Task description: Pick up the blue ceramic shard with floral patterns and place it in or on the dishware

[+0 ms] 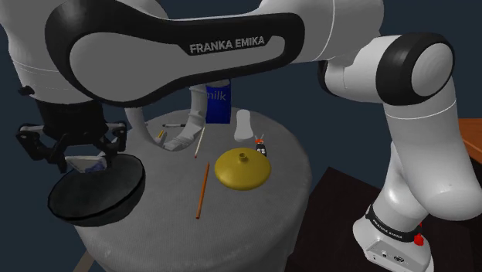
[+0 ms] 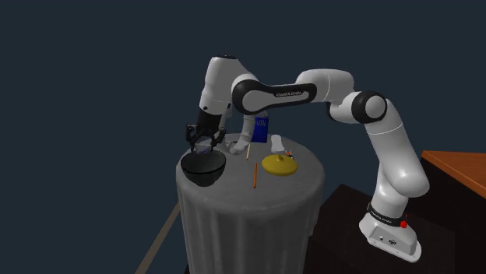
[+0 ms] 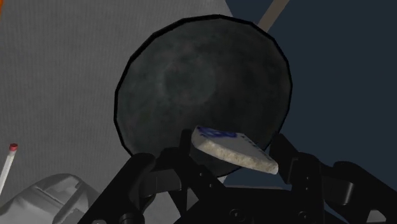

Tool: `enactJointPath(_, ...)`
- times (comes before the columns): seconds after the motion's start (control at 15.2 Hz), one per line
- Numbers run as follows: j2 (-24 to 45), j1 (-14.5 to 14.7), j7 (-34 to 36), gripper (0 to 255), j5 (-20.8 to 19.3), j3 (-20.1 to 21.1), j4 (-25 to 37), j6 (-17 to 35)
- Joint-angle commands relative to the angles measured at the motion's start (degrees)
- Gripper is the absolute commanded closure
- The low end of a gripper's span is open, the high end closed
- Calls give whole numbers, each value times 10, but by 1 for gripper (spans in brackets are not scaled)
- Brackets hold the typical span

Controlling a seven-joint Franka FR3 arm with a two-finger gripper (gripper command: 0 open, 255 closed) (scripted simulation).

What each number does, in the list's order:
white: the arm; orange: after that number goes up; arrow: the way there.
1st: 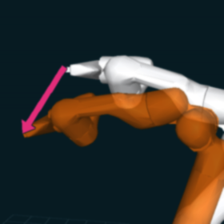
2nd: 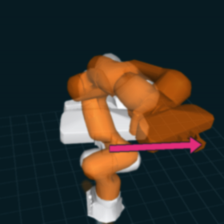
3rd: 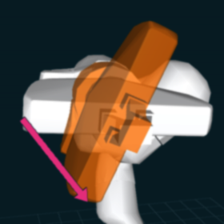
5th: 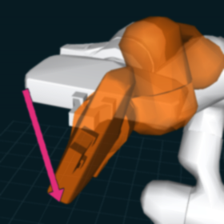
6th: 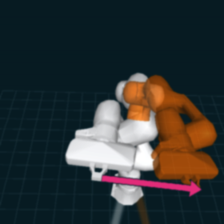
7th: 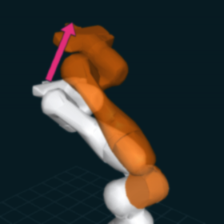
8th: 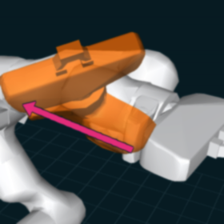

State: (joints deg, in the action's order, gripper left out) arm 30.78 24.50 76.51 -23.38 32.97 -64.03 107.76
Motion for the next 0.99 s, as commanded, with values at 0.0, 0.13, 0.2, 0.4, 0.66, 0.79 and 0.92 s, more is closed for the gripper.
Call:
enactJointPath(0.0,-6,-7,4,255,2,1,-27,21)
enactJointPath(0.13,-10,-12,7,255,2,1,-49,38)
enactJointPath(0.2,-10,-12,7,255,2,1,-49,38)
enactJointPath(0.4,-10,-12,7,255,2,1,-49,38)
enactJointPath(0.66,-10,-12,7,0,2,1,-49,38)
enactJointPath(0.79,-10,-12,7,0,2,1,-49,38)
enactJointPath(0.92,-10,-12,7,0,2,1,-49,38)
